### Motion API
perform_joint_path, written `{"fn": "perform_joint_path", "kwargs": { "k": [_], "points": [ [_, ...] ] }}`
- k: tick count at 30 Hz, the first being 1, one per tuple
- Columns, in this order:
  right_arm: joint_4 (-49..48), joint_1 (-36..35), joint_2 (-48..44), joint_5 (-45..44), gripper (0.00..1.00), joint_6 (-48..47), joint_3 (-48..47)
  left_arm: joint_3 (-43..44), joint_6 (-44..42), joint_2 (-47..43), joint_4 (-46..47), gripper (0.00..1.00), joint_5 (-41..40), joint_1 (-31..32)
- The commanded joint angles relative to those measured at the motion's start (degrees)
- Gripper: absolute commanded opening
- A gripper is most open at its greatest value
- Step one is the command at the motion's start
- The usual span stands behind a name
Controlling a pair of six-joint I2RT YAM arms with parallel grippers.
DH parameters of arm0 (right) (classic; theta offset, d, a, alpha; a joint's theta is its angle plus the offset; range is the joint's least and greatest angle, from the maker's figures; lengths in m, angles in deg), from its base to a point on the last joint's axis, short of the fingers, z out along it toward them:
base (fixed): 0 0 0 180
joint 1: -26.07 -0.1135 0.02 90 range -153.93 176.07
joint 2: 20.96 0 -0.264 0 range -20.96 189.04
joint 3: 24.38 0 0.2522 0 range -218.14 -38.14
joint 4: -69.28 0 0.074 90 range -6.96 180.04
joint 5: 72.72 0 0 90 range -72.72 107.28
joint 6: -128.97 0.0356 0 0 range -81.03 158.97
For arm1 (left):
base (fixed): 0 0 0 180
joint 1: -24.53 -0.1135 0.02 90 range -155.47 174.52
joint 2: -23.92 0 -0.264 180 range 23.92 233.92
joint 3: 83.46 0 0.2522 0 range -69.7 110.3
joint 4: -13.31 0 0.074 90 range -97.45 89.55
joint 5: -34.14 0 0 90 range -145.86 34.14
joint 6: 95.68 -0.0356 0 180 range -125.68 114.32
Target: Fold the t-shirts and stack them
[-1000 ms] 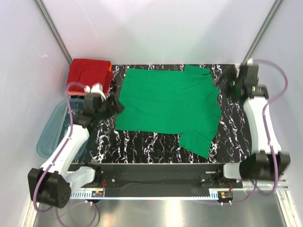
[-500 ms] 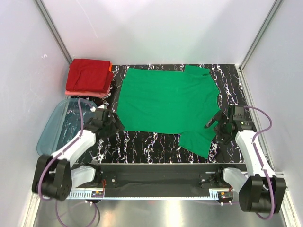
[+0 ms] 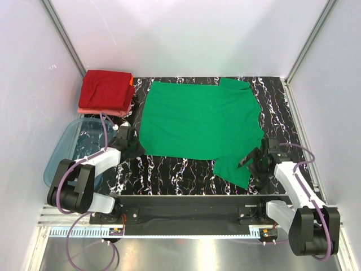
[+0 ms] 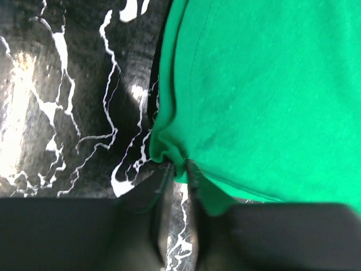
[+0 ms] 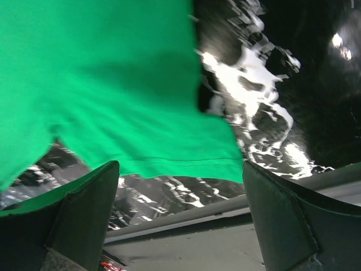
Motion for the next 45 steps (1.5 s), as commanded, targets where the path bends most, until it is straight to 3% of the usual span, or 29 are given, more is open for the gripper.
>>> {"fn": "perform_joint_path", "kwargs": {
  "k": [1, 9, 12, 15, 16, 18, 21, 25, 27, 31, 34, 38, 43, 45],
  "points": [
    [-1.46, -1.66, -0.87, 1.43, 0.94, 3.38, 2.76, 1.26, -0.52, 1.26, 3.39, 0.16, -0.36, -0.44],
    [-0.76, -7.55, 3.86, -0.14, 0.86, 3.73, 0.75, 0.73, -0.35, -0.23, 3.65, 0.12, -0.28, -1.06],
    [-0.58, -8.17, 6.15, -0.94, 0.78, 2.68, -0.22, 0.38, -0.17, -1.28, 3.65, 0.12, 1.22, -1.41],
    [-0.58, -9.13, 8.95, -1.82, 0.58, 2.06, -1.45, 0.20, -0.17, -2.51, 3.30, 0.11, 1.48, -1.41],
    [-0.41, -9.66, 9.75, -1.99, 0.39, 1.54, -1.89, 0.03, -0.08, -3.12, 3.30, 0.11, 1.48, -1.50],
    [-0.06, -10.36, 11.33, -2.52, 0.19, 1.45, -2.68, -0.32, 0.10, -3.74, 3.56, 0.11, 1.40, -1.59],
    [0.03, -11.42, 11.26, -3.22, 0.00, 1.54, -2.77, -0.76, -0.25, -4.27, 3.48, 0.09, 1.83, -1.50],
    [-0.32, -11.69, 9.24, -2.79, 0.00, 0.66, -2.16, -1.55, -0.69, -5.85, 2.86, 0.06, 2.97, -1.59],
    [0.90, -11.77, 7.31, -1.21, 0.11, -0.75, -2.68, -1.73, -1.04, -6.82, 1.81, 0.06, 2.98, -1.67],
    [4.25, -12.12, 1.07, -1.56, 0.84, 3.72, -4.00, -2.34, -1.58, -9.98, 0.05, 0.05, 2.01, -1.59],
    [1.28, -12.21, 2.19, 1.25, 0.92, 6.01, -2.16, -2.43, -0.87, -10.77, 0.66, 0.05, 2.97, -1.59],
    [-1.98, -12.21, 10.61, 1.08, 0.94, 5.76, -1.63, -1.64, -1.13, -10.51, 0.84, 0.05, 4.29, -1.67],
    [-3.83, -13.61, 15.64, 0.12, 0.88, 5.93, -5.22, -1.47, -1.57, -11.47, 0.31, 0.05, 4.82, -1.94],
    [-3.92, -15.11, 19.15, -0.68, 0.80, 5.93, -6.72, -1.47, -1.57, -11.74, 0.57, 0.05, 5.00, -2.02]
  ]
}}
